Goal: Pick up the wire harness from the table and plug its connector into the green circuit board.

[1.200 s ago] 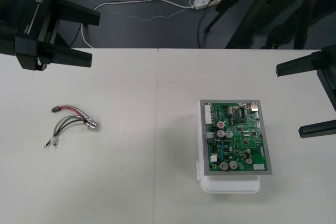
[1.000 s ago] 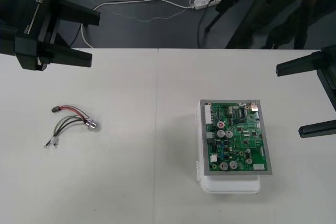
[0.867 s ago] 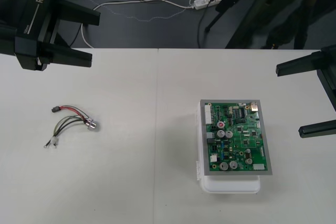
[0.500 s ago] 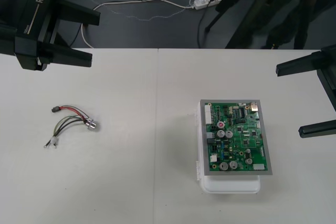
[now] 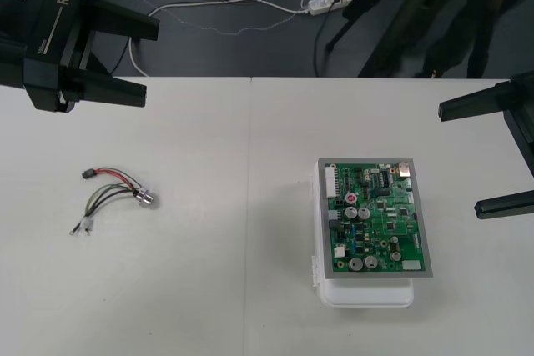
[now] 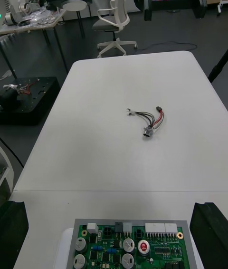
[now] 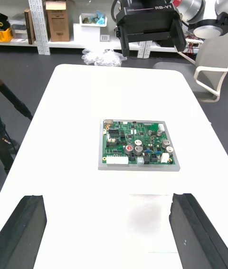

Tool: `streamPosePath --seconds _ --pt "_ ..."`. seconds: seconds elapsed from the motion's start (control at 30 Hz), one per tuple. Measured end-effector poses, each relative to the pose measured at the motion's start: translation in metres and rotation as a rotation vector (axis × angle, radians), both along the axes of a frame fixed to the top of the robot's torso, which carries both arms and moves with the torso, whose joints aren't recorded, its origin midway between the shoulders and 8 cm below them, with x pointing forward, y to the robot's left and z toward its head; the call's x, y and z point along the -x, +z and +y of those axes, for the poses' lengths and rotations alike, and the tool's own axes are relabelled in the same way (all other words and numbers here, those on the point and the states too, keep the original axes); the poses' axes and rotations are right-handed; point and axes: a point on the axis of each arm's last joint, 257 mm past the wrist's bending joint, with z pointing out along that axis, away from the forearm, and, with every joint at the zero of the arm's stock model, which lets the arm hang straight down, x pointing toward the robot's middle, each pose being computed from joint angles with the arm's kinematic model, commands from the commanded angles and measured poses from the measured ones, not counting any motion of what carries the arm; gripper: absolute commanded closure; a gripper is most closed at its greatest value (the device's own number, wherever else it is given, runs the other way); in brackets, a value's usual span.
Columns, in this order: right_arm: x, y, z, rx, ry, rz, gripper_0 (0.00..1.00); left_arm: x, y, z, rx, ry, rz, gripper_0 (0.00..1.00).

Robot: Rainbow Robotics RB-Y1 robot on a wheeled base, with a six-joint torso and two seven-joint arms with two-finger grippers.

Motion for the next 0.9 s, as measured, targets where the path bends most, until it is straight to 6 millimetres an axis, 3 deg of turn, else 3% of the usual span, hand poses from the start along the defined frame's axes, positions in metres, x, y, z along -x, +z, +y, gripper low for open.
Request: streamPosePath --seconds 0.9 --pt "0.0 0.0 0.0 0.0 0.0 0.0 0.0 0.0 0.0 0.0 0.0 0.0 0.0 0.24"
